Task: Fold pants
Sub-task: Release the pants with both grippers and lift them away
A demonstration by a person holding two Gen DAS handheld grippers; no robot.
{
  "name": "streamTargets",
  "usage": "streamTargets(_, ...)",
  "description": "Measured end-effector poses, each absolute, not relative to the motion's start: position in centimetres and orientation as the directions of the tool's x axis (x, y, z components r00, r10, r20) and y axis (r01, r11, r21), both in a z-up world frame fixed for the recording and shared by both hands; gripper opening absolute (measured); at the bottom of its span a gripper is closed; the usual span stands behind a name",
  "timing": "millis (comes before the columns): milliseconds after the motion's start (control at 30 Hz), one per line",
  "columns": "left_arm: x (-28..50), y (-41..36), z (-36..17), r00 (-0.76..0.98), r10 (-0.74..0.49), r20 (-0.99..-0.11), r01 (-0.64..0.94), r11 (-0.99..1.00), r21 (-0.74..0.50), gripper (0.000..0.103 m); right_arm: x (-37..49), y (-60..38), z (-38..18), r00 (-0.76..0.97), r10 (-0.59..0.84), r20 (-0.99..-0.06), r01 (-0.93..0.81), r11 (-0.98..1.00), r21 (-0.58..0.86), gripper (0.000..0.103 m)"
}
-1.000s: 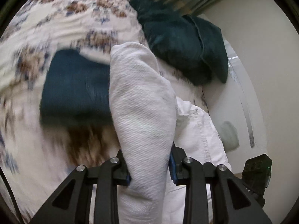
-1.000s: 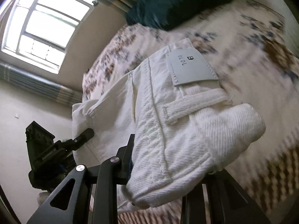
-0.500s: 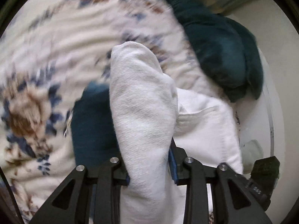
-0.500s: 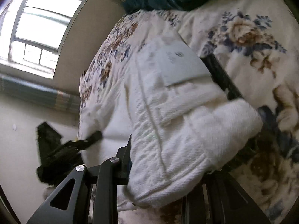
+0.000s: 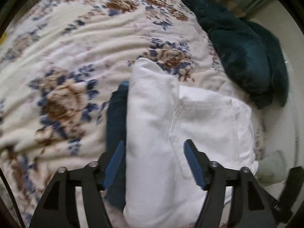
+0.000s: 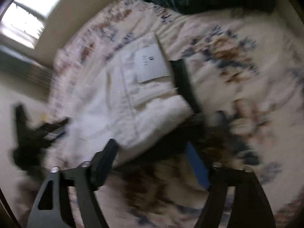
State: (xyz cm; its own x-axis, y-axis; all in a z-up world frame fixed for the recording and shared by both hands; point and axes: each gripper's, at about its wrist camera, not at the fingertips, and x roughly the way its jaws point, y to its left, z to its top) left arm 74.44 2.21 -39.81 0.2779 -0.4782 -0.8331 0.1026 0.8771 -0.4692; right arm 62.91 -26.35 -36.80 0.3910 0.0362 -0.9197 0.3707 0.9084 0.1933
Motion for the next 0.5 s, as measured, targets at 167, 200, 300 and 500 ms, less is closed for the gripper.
streamTargets(167,70.3,0.2,-37.1,0.331,-0.319,-0.888,0.158,0.947,-0.281,0.095,63.4,-23.3,-33.9,0.367,-0.205,-0.907,0.324,0.942,-0.082,0.091)
streamTargets(200,69.9,0.1,-37.0,0.333,-0.303,-0.893,0.159,0.951,-0.264,0.095,63.4,-23.2,-33.2,0.371,-0.225,-0.901,0.318,0.942,-0.105,0.091)
streamTargets(300,68.8,-0.6,-36.3,0.334,-0.265,-0.905,0.173,0.961,-0.218,0.095,63.2,-22.2,-31.8,0.375,-0.252,-0.892,0.300,0.943,-0.141,0.091)
streamTargets(500,67.0,0.1,-33.6,0.365,-0.265,-0.893,0.181,0.960,-0.212,0.095,61.7,-20.1,-28.0,0.404,-0.270,-0.874,0.296,0.943,-0.154,0.091)
